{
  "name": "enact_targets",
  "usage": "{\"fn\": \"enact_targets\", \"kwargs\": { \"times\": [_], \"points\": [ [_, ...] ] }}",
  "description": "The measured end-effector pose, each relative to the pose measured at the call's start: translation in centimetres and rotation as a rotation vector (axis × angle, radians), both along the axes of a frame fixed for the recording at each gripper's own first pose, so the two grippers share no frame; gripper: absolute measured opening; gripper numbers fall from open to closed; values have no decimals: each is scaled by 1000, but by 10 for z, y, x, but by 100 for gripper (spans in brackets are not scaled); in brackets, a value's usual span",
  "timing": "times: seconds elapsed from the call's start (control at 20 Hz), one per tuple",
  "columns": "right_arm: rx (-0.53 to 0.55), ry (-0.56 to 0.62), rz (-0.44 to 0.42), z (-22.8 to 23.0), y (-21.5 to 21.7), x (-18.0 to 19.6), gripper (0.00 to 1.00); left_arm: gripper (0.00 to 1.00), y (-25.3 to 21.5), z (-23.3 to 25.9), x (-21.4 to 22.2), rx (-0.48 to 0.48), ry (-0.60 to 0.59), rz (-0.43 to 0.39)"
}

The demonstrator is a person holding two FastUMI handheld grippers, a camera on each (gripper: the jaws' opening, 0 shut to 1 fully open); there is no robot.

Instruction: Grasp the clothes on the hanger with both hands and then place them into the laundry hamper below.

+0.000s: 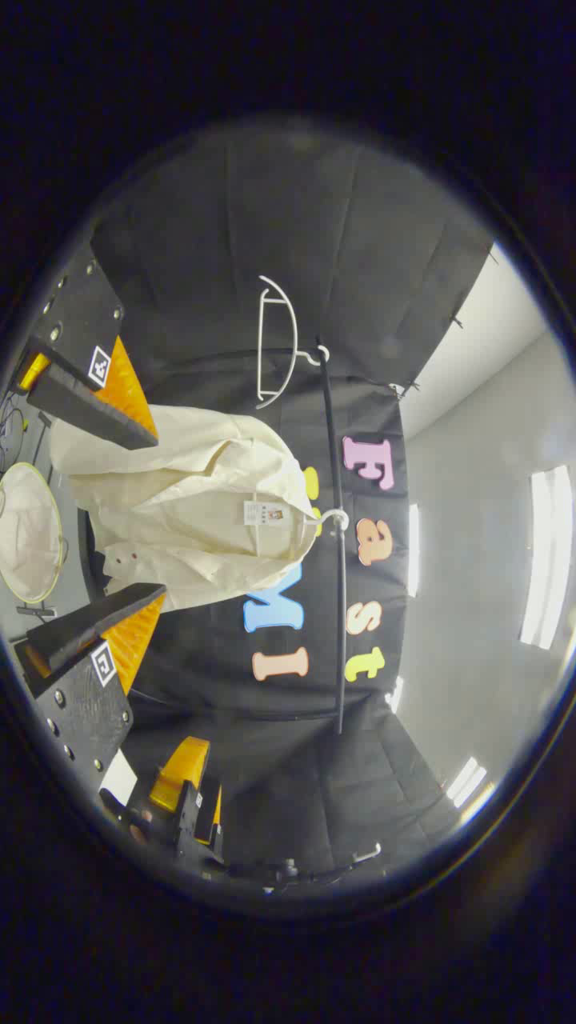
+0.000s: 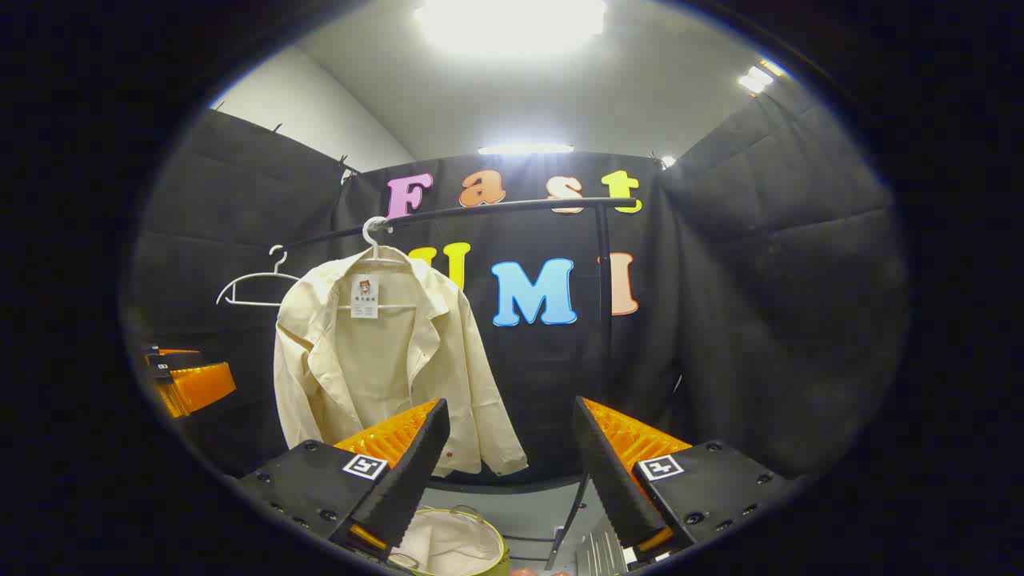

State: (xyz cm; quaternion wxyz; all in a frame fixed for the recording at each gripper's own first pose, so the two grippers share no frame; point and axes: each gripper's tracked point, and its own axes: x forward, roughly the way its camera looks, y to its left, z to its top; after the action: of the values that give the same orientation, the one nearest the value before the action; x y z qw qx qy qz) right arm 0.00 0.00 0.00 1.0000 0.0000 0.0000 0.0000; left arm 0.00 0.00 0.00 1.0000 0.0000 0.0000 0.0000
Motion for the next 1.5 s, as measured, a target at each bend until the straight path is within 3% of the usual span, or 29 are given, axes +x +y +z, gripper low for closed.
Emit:
{"fn": "enact_targets", "kwargs": {
  "times": [0.6, 0.8, 1.25, 1.5],
  "points": [
    [-22, 9, 25, 11, 15, -2, 97, 100, 30, 1, 17, -78, 16, 30],
    [-36, 25, 40, 6, 18, 11, 98, 100, 31, -2, 36, -41, 20, 25],
    [1, 59, 99, -11, 36, 75, 98, 100, 38, 3, 112, -27, 3, 165],
    [26, 61, 104, -12, 35, 116, 97, 98, 41, 9, 177, -75, 17, 196]
  ]
}}
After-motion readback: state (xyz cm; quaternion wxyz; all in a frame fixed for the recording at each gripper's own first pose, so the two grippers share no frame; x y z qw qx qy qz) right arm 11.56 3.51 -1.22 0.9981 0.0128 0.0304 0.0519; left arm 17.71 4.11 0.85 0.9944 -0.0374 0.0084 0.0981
